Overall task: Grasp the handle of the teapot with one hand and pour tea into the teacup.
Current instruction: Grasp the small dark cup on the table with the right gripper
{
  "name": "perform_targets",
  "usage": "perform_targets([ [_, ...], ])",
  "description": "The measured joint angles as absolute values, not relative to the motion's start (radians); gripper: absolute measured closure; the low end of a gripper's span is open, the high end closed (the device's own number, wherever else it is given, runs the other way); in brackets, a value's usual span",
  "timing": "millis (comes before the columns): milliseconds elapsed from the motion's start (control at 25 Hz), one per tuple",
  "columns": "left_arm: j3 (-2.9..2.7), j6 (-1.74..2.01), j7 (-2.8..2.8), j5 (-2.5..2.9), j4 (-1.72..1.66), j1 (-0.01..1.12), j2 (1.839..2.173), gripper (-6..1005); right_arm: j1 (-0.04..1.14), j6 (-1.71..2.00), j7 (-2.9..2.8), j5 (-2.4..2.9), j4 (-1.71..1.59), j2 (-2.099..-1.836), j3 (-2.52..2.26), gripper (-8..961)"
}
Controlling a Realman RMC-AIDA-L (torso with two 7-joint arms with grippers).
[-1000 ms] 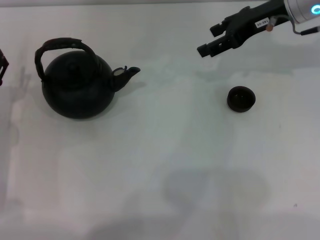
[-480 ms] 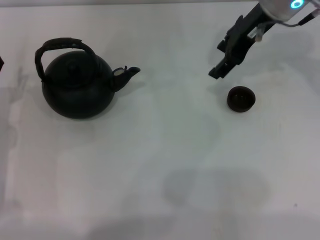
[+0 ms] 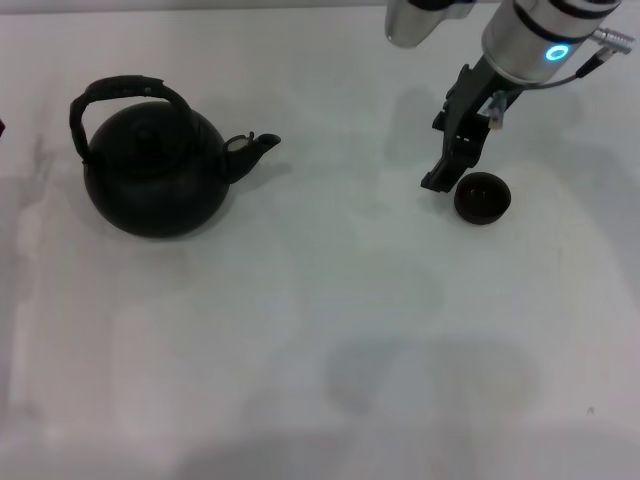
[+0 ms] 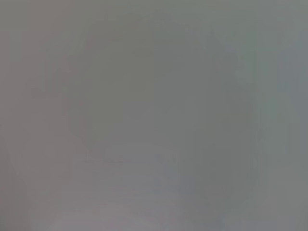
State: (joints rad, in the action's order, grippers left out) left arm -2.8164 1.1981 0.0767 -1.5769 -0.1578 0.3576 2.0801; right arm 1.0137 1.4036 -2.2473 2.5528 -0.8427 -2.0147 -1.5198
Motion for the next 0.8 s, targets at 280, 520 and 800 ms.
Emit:
perform_targets([
  [280, -2.816, 1.199, 0.077, -1.593, -0.161, 0.357, 2.08, 122, 1.009, 1.376, -2.271, 2.558, -0.833, -2.019, -1.576, 122],
  [520, -2.816, 1.199, 0.077, -1.601, -0.161, 0.357, 2.08, 122, 1.004, 1.335, -2.272, 2.552, -0.799, -2.026, -1.628, 124],
  [800, -2.816, 1.199, 0.077, -1.602, -0.161, 0.357, 2.08, 121, 1.005, 1.281, -2.273, 2.549, -0.754, -2.028, -1.638, 125],
])
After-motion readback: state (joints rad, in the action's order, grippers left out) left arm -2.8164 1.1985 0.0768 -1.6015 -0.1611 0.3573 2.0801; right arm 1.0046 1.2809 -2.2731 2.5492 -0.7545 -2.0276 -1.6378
